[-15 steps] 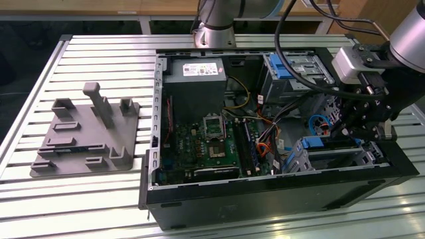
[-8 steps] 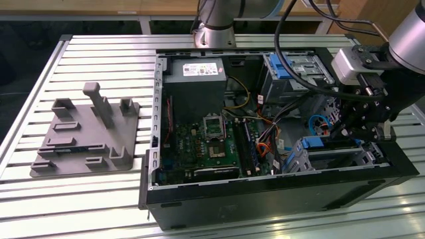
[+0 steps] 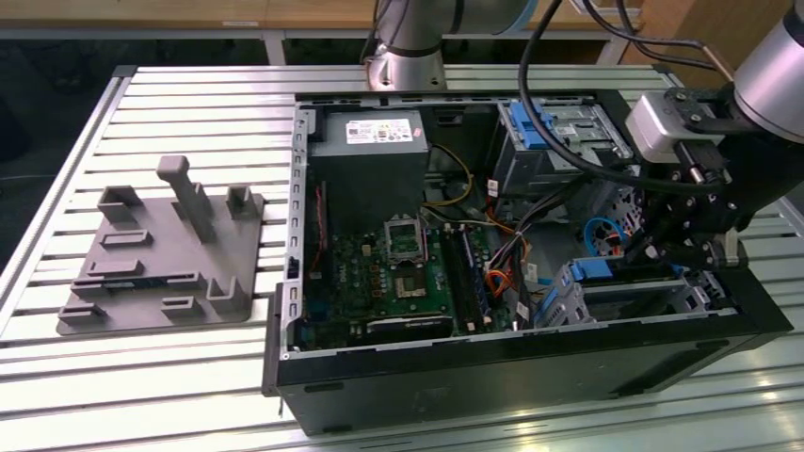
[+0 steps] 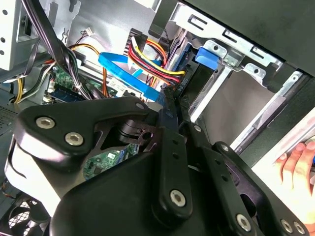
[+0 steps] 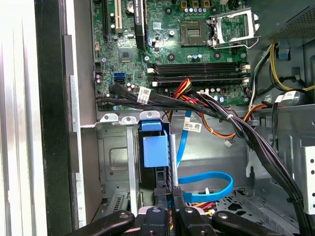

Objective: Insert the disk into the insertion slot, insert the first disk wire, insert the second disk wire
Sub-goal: 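Insert the second disk wire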

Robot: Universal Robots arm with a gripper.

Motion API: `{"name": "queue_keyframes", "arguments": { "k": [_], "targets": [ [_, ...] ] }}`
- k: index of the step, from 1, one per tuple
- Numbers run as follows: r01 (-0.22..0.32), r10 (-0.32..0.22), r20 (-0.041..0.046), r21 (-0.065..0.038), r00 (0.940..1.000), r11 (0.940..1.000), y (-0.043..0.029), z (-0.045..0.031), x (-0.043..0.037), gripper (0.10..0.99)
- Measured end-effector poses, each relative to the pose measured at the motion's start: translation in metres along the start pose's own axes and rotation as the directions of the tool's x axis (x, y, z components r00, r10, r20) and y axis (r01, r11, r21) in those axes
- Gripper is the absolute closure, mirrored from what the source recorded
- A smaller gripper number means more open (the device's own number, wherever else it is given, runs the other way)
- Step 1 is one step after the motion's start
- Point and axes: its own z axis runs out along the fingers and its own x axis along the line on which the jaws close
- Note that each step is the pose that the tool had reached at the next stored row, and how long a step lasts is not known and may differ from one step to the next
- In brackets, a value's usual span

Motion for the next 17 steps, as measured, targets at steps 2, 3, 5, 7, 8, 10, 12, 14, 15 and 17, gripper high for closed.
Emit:
{"name": "queue_keyframes", "arguments": {
  "k": [2,3,5,7,8,10,12,14,15,17],
  "targets": [
    [0.0,0.0,-0.0001,0.0,1.0,1.0,0.0,0.0004,0.0001,0.925],
    [0.0,0.0,-0.0001,0.0,1.0,1.0,0.0,0.0007,0.0001,0.925],
    [0.0,0.0,-0.0001,0.0,1.0,1.0,0.0,0.0013,0.0003,0.925],
    [0.0,0.0,-0.0002,0.0,1.0,1.0,0.0,0.0019,0.0004,0.925],
    [0.0,0.0,-0.0004,0.0,1.0,1.0,-0.0001,0.0023,0.0004,0.925],
    [0.0,0.0,-0.0005,0.0,1.0,1.0,-0.0001,0.0031,0.0005,0.925],
    [0.0,0.0,-0.0005,0.0,1.0,1.0,-0.0001,0.0039,0.0005,0.925],
    [0.0,0.0,-0.0004,0.0,1.0,1.0,-0.0001,0.0043,0.0006,0.925],
    [0.0,0.0,-0.0005,0.0,1.0,1.0,-0.0001,0.0044,0.0006,0.925],
    [0.0,0.0,-0.0004,0.0,1.0,1.0,-0.0001,0.0046,0.0007,0.925]
  ]
}}
